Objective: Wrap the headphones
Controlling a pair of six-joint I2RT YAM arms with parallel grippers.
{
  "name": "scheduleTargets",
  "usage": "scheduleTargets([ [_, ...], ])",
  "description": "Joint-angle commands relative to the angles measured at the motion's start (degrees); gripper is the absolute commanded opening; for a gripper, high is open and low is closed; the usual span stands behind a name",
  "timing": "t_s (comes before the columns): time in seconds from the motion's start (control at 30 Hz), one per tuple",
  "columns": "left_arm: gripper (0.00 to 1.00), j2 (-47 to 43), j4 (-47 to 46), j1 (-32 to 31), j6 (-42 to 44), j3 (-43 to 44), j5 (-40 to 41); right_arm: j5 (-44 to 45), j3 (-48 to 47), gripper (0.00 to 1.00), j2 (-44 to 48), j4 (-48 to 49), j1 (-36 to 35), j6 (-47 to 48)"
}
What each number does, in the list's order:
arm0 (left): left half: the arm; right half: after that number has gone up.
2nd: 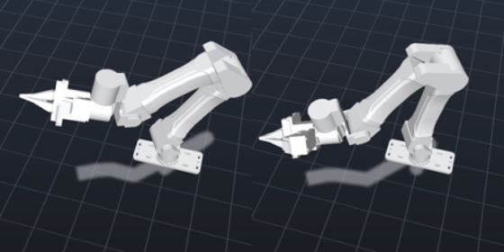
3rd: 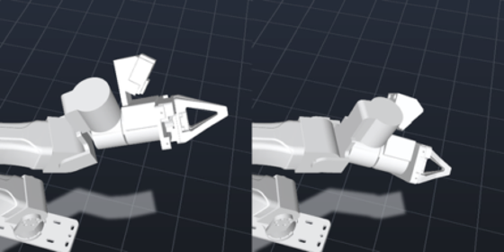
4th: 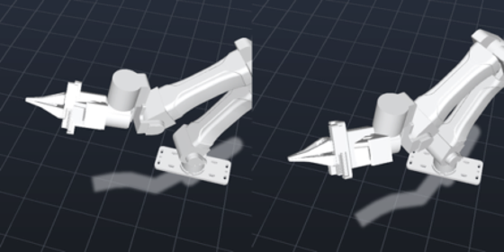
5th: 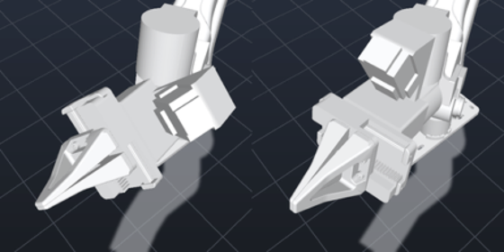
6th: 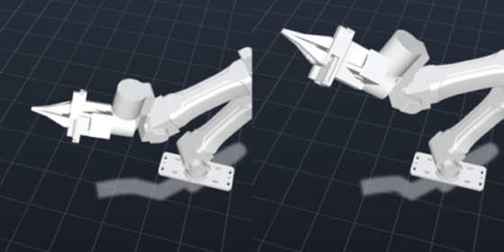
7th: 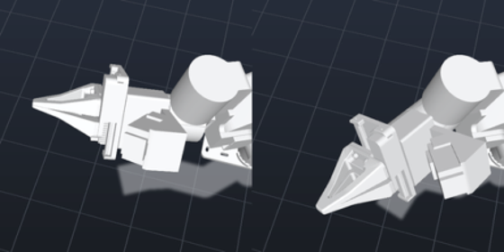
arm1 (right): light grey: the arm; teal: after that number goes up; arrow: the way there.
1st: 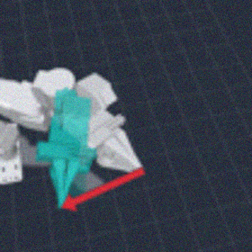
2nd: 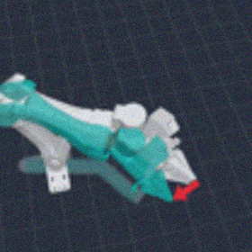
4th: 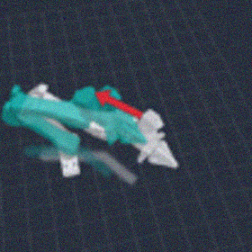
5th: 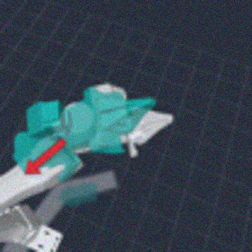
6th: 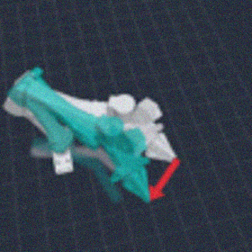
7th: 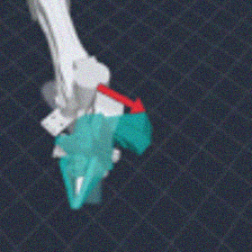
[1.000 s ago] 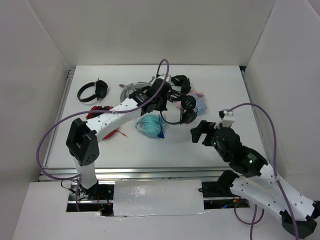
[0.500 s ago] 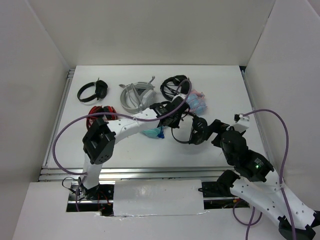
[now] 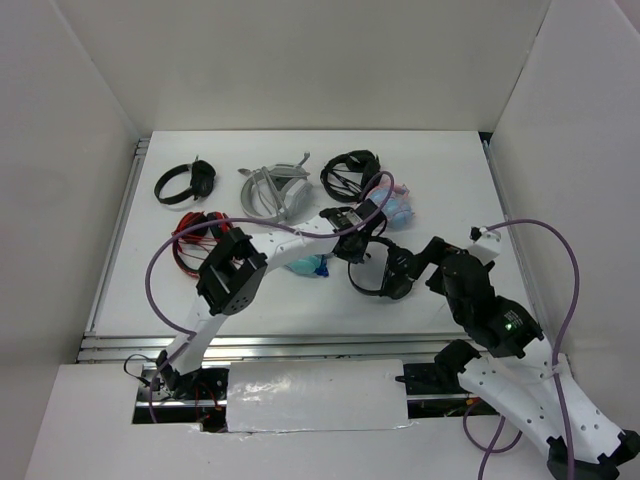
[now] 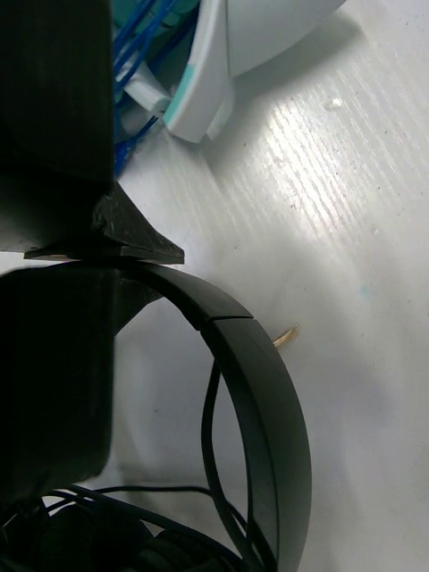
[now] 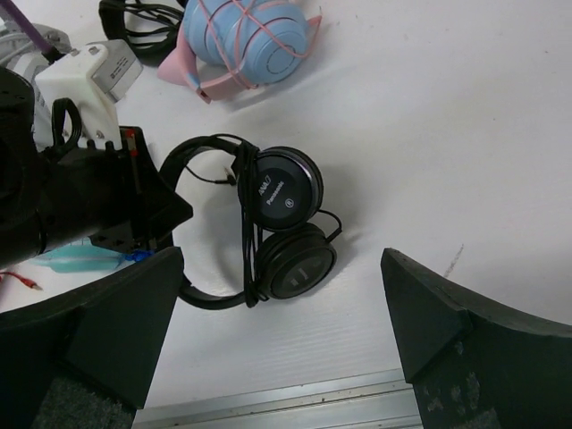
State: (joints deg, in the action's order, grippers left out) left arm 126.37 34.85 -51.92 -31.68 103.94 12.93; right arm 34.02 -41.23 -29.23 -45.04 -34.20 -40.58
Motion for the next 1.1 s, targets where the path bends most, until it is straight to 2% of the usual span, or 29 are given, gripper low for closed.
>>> scheduleTargets([
  [0.0, 0.00, 1.0, -1.5, 1.6, -0.4, 3.1, -3.2, -2.2, -1.3, 1.00, -0.9, 1.0, 1.8, 1.4],
  [0.23, 0.00, 6.3, 3.4, 3.2, -2.1, 9.8, -1.8, -5.4, -1.5, 1.00, -3.0, 2.6, 4.7, 3.4],
  [0.3, 0.03, 6.7, 3.6, 3.4, -2.2, 10.1, -1.4, -6.1, -1.5, 1.00, -3.5, 2.9, 5.4, 3.7],
  [0.4, 0.24, 6.6, 3.6, 3.5, -1.7, 10.1, -0.8, -6.7, -1.4, 1.00, -4.0, 3.4, 6.4, 4.5],
  [0.43, 0.36, 6.5, 3.6, 3.5, -1.7, 10.2, -0.6, -6.9, -1.4, 1.00, -4.3, 3.4, 6.7, 4.5],
  [0.57, 0.41, 6.1, 4.1, 3.4, -1.4, 10.3, -0.1, -8.1, -1.5, 1.00, -4.4, 4.2, 7.3, 5.0],
  [0.63, 0.48, 5.5, 4.2, 3.5, -1.3, 10.0, -0.2, -8.4, -1.5, 1.00, -4.4, 4.3, 7.6, 5.2],
  [0.8, 0.52, 2.8, 4.1, 3.5, -1.0, 9.1, 0.5, -9.0, -1.6, 1.00, -4.3, 4.8, 7.7, 5.9],
  [0.93, 0.59, -0.3, 4.5, 3.5, -0.5, 9.0, 1.3, -8.9, -2.2, 1.00, -4.3, 5.0, 7.9, 6.1],
  [1.07, 0.71, -5.2, 3.9, 3.5, 0.5, 8.2, 1.9, -8.8, -2.7, 1.00, -4.7, 5.7, 7.9, 6.0],
])
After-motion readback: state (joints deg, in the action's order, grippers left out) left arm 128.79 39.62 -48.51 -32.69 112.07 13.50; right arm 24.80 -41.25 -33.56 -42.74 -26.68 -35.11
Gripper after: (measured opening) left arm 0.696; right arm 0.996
